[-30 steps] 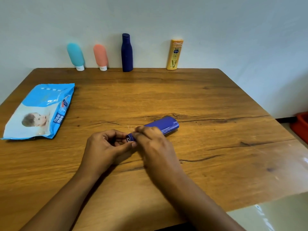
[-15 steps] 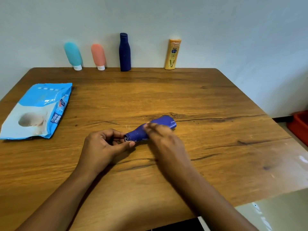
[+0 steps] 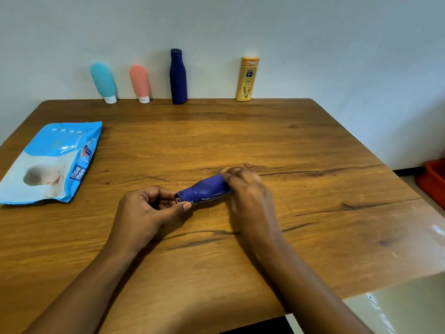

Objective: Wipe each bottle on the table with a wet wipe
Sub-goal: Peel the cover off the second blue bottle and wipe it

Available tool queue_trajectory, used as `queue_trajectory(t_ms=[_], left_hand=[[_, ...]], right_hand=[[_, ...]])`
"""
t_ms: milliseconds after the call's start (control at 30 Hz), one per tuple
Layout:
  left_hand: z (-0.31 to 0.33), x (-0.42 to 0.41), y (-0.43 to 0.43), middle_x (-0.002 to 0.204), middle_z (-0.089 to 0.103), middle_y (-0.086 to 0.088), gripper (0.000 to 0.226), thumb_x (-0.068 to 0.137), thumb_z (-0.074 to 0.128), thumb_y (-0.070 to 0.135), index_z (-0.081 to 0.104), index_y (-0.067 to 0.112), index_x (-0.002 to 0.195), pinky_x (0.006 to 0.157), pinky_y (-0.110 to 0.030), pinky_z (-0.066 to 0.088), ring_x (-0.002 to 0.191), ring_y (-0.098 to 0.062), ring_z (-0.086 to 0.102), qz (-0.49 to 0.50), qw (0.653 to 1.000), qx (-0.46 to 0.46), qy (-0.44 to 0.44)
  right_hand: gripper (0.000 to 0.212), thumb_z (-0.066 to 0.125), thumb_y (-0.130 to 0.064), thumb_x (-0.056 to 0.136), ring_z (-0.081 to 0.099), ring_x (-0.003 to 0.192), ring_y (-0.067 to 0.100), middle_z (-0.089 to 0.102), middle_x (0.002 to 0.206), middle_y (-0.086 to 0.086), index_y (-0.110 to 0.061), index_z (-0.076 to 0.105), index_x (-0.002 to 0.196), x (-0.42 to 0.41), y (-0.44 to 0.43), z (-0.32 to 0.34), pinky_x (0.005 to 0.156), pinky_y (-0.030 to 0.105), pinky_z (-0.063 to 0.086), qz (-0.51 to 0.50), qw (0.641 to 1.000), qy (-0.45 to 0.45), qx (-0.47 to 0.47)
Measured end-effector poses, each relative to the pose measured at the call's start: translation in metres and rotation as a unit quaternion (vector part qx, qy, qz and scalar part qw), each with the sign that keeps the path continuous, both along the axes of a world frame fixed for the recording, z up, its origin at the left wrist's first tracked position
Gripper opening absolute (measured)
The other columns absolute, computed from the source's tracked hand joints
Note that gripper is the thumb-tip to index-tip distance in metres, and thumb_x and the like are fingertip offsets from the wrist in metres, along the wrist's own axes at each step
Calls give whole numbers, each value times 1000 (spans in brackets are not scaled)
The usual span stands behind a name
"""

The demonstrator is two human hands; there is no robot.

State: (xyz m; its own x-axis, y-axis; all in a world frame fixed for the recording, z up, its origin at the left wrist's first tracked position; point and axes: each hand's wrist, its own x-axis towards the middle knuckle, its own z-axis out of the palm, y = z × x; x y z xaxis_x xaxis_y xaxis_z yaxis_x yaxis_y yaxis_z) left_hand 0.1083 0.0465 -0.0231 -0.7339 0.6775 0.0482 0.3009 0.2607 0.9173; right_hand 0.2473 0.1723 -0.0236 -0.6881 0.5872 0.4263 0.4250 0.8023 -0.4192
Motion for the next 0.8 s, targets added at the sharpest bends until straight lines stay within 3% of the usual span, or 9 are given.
queue_trajectory(t_ms=[67, 200, 400, 533, 633, 800], left_hand=[[-2, -1, -1, 73, 71, 0, 21, 63, 83, 19, 71, 17, 80, 53, -13, 48, 63, -10, 63, -2, 1000, -7, -6], [-3, -2, -1, 72, 72, -4, 20, 65, 82, 16, 73, 12, 82, 55, -14, 49, 66, -12, 66, -10, 1000, 3, -16], [-2, -1, 1, 73, 70, 5, 25, 60, 85, 21, 72, 17, 80, 52, -12, 46, 60, -8, 61, -6, 1000, -15, 12], [-1, 1, 0, 71, 70, 1, 23, 61, 85, 22, 71, 19, 79, 52, -11, 45, 60, -5, 59, -1, 1000, -7, 12], [0, 1, 1, 68, 70, -5, 23, 62, 85, 16, 71, 13, 81, 51, -10, 44, 59, -5, 59, 2, 1000, -6, 5], [1, 1, 0, 72, 72, 0, 17, 68, 81, 9, 73, 8, 83, 52, -7, 45, 59, -2, 62, -15, 1000, -5, 12]], right_hand=[[41, 66, 1, 81, 57, 108, 22, 61, 120, 12, -6, 59, 121, -11, -24, 3, 93, 25, 42, 58, 998, -1, 1], [40, 61, -3, 86, 51, 117, 19, 56, 128, 9, -9, 57, 125, -23, -38, 7, 95, 28, 46, 154, 987, 6, -36], [36, 61, -16, 89, 49, 108, 13, 60, 122, -2, -19, 57, 124, 5, 12, 6, 86, 22, 42, 39, 996, -84, 6], [32, 56, -15, 91, 46, 107, 15, 58, 122, 2, -15, 58, 123, 10, 29, 13, 84, 22, 36, -21, 993, -116, 13], [36, 60, -4, 85, 54, 102, 21, 62, 115, 6, -13, 59, 120, -7, -7, 12, 82, 22, 41, 13, 996, -90, 22], [41, 70, -10, 79, 54, 100, 21, 59, 115, 11, -7, 57, 118, -16, -41, 10, 68, 27, 54, 121, 983, -112, 76]])
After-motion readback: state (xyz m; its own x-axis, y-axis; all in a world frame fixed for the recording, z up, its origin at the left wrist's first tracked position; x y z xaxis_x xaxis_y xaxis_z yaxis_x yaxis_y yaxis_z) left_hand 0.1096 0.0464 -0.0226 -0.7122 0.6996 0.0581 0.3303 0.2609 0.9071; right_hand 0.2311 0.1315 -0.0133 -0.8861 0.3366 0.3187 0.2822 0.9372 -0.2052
